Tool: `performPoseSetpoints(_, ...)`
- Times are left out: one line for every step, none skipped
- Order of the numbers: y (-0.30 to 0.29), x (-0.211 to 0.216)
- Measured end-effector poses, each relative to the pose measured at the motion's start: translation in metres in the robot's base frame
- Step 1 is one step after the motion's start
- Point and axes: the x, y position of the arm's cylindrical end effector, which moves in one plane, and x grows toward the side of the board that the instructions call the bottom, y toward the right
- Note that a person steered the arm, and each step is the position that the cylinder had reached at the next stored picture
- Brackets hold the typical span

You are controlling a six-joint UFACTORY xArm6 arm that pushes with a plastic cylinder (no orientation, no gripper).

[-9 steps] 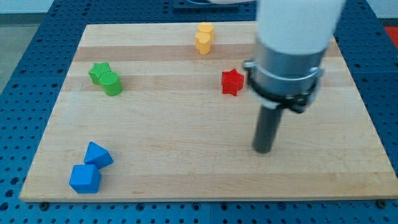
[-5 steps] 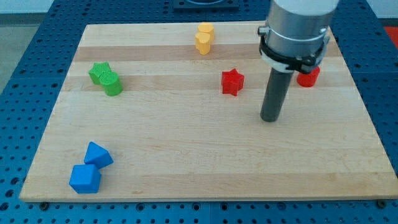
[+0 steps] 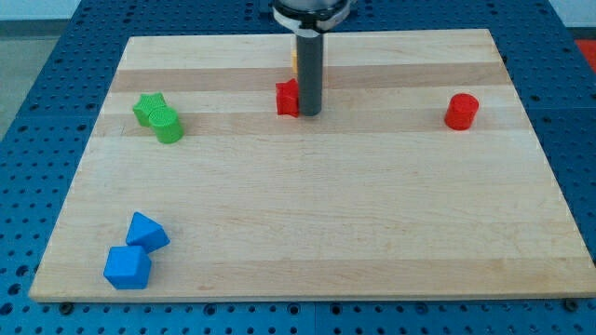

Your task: Move the red star to the top left

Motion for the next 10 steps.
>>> performPoseSetpoints(-0.023, -0.006)
performPoseSetpoints(-0.045, -0.013)
performPoseSetpoints(-0.065, -0.032)
performPoseSetpoints(-0.083, -0.049)
performPoseSetpoints(-0.065, -0.042)
performPoseSetpoints(-0.036, -0.042)
performPoseSetpoints(-0.029, -0.043)
performPoseSetpoints(-0.033, -0.052)
performPoseSetpoints(-0.051, -0.069)
performPoseSetpoints(-0.079, -0.085)
